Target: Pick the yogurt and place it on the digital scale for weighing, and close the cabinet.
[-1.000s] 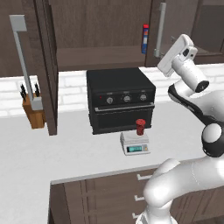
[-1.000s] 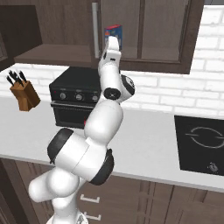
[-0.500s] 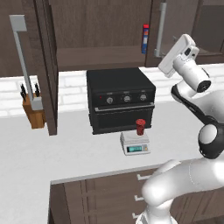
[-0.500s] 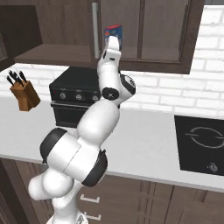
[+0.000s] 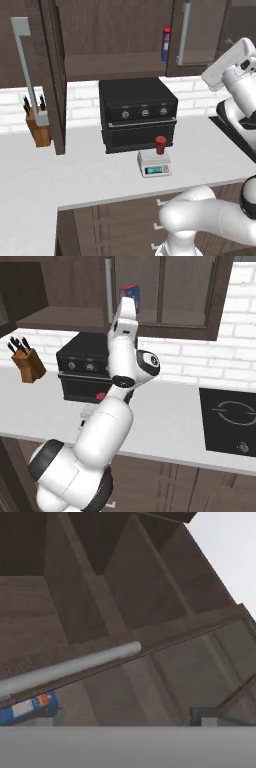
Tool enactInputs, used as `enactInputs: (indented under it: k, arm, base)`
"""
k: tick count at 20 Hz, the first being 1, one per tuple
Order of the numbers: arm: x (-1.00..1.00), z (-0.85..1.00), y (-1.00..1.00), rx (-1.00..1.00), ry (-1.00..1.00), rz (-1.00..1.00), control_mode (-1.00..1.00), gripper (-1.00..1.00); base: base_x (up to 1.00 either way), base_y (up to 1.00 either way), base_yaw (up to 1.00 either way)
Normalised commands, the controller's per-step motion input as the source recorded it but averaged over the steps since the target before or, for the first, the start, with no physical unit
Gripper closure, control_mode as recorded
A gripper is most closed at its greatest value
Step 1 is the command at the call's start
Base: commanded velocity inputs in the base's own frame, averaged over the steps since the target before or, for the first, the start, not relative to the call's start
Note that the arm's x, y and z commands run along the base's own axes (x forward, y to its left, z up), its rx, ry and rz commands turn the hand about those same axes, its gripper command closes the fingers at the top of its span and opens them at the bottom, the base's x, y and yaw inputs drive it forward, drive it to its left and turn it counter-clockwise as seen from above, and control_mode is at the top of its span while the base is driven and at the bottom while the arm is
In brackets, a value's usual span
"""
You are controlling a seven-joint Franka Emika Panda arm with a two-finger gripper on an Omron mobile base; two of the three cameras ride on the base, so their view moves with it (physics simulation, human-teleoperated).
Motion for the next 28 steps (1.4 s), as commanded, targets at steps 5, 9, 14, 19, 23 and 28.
enactInputs:
  k: [5, 9, 14, 19, 23, 28]
  arm:
    - [-1.00, -0.17, 0.77, 0.00, -0.59, 0.00, -1.00, -1.00]
    - [-0.98, -0.07, 0.95, 0.00, -0.23, 0.00, -1.00, -1.00]
    - [-0.21, -0.43, 1.00, 0.00, -0.12, 0.00, -1.00, -1.00]
    - [0.00, -0.33, 0.77, 0.02, -0.23, 0.00, -1.00, -1.00]
    - [0.00, -0.27, 0.84, -0.11, -0.22, 0.00, -1.00, -1.00]
    - [0.10, -0.59, 0.70, -0.03, -0.16, 0.00, -1.00, -1.00]
  base:
    - [0.00, 0.00, 0.00]
    - [0.00, 0.00, 0.00]
    - [0.00, 0.00, 0.00]
    - [0.00, 0.00, 0.00]
    - [0.00, 0.00, 0.00]
    - [0.00, 0.00, 0.00]
